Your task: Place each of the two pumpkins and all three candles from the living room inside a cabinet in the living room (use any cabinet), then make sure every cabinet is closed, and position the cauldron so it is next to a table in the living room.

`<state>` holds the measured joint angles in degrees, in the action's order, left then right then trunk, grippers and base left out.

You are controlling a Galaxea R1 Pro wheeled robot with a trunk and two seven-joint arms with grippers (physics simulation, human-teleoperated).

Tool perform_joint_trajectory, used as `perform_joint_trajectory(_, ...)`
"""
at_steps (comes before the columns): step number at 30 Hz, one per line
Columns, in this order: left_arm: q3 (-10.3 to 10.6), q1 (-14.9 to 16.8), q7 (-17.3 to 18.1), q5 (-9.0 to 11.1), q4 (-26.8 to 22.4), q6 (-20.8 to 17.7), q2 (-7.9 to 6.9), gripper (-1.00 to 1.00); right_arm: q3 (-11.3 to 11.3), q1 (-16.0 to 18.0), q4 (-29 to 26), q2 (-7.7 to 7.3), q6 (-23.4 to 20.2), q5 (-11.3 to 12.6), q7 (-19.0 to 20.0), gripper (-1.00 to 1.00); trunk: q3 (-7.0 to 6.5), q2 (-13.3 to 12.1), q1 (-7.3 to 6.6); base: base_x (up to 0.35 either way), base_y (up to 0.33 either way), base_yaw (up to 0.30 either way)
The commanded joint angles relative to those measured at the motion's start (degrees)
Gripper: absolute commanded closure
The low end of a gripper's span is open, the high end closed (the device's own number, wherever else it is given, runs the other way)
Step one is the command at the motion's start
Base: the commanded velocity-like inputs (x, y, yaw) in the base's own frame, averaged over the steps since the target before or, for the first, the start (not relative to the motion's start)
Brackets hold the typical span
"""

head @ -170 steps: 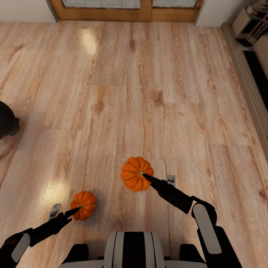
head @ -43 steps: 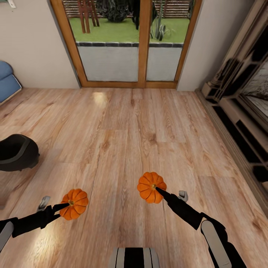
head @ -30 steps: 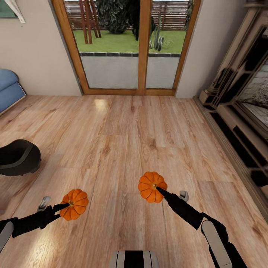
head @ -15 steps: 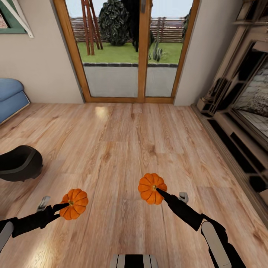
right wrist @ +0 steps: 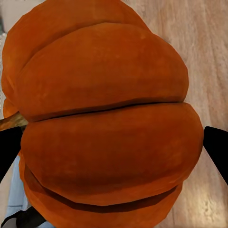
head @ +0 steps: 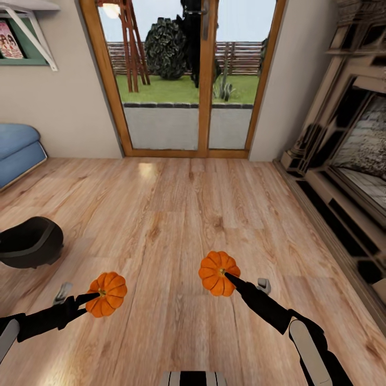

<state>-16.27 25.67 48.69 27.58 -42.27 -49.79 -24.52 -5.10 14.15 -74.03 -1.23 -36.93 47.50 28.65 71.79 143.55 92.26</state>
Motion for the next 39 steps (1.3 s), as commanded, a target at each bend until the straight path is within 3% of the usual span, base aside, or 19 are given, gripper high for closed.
perform_joint_trajectory(1, 0.0, 0.0, -0.1, -0.1, 0.0, 0.0, 0.0, 1.0, 0.0, 0.0, 0.0, 0.0, 0.0, 0.0, 0.0, 1.0, -0.19, 0.0, -0.02, 0.0, 0.0, 0.0)
perform_joint_trajectory(23, 0.1, 0.0, -0.1, -0.1, 0.0, 0.1, 0.0, 1.0, -0.2, 0.0, 1.4, 0.0, 0.0, 0.2, -0.1, 1.0, -3.32, -0.3, -0.59, 0.0, 0.0, 0.0)
perform_joint_trajectory(39, 0.0, 0.0, -0.1, -0.1, 0.0, 0.0, 0.0, 1.0, 0.0, 0.0, 1.4, 0.0, 2.4, 0.2, -0.1, 1.0, -4.69, -6.7, -4.1, 0.0, 0.0, 0.0)
